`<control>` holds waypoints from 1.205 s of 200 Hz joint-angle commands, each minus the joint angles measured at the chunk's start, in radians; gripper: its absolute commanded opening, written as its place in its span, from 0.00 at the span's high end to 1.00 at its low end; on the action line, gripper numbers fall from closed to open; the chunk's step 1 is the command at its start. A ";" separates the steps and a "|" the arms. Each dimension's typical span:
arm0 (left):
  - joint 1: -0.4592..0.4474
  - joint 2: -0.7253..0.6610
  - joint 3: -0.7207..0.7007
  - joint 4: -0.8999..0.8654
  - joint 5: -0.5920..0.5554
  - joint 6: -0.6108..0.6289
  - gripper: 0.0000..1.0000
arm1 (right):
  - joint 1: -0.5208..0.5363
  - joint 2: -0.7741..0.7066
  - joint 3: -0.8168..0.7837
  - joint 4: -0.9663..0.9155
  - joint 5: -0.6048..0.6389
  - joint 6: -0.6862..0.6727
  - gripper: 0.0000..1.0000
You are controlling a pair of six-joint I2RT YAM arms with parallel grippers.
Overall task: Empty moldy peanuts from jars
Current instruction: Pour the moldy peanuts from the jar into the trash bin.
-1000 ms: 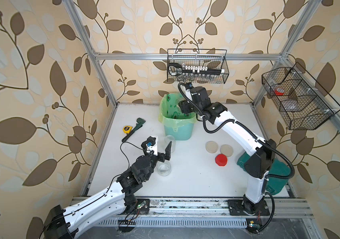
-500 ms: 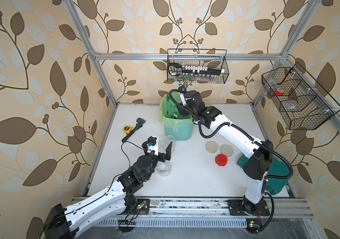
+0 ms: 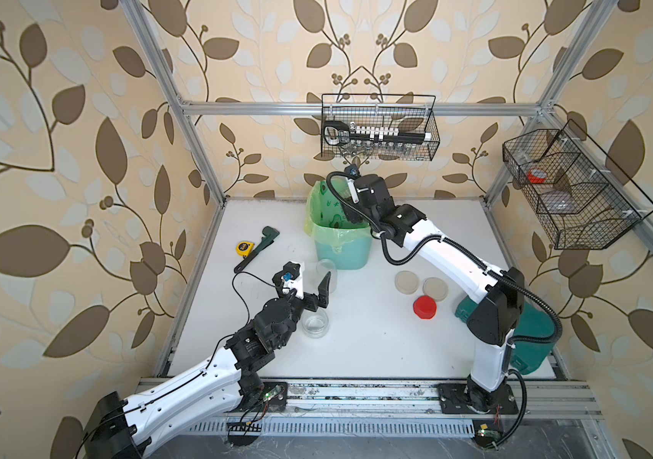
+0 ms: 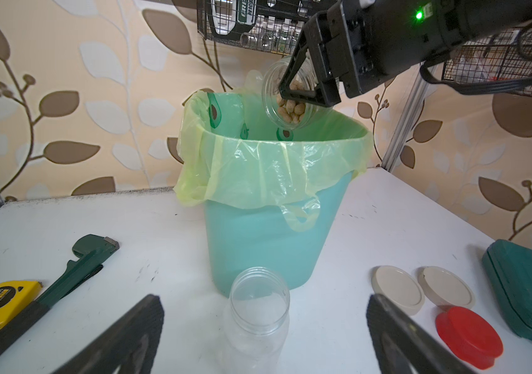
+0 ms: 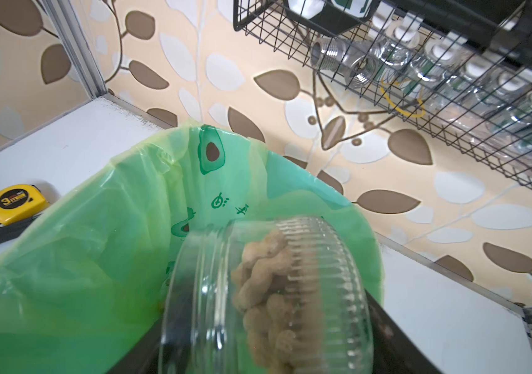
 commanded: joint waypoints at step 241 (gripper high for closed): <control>0.002 -0.010 0.013 -0.003 0.000 -0.009 0.01 | -0.260 -0.192 -0.158 0.181 -0.638 0.391 1.00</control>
